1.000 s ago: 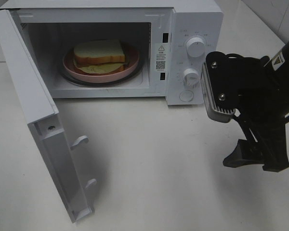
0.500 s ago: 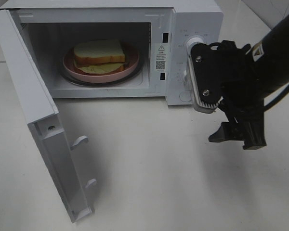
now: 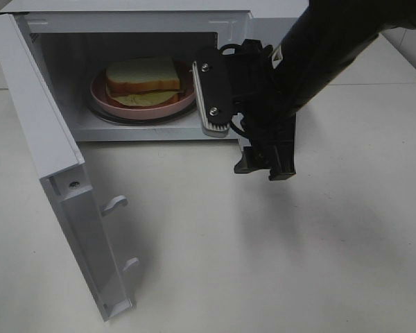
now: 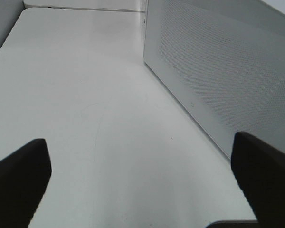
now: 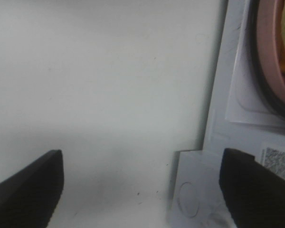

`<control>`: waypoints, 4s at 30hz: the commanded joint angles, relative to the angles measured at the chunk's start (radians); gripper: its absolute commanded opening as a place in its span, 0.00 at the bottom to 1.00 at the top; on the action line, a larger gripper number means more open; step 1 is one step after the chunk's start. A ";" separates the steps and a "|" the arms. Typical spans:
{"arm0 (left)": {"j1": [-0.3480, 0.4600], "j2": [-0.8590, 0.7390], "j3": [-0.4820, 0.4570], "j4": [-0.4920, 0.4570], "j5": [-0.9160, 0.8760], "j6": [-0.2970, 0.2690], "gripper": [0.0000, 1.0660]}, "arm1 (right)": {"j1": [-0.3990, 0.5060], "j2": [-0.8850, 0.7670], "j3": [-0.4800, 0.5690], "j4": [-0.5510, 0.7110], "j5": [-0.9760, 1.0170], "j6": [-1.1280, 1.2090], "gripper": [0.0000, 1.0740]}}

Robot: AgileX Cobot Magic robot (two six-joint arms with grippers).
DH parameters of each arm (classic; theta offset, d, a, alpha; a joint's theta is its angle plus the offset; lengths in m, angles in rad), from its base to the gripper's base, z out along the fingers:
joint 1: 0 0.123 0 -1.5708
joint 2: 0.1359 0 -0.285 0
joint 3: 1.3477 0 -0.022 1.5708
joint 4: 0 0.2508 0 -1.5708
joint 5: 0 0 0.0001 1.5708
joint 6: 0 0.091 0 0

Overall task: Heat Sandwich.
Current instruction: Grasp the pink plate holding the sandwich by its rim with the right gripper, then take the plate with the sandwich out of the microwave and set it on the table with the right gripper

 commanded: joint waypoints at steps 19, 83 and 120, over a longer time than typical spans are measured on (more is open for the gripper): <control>-0.001 -0.017 0.002 -0.002 -0.012 -0.005 0.92 | 0.039 0.279 -0.265 -0.021 -0.080 -0.007 0.76; -0.001 -0.017 0.002 0.027 -0.012 -0.009 0.92 | 0.039 0.750 -0.867 -0.073 0.057 0.217 0.00; -0.001 -0.017 0.002 0.027 -0.012 -0.009 0.92 | 0.041 0.493 -0.623 0.042 0.078 -0.098 0.00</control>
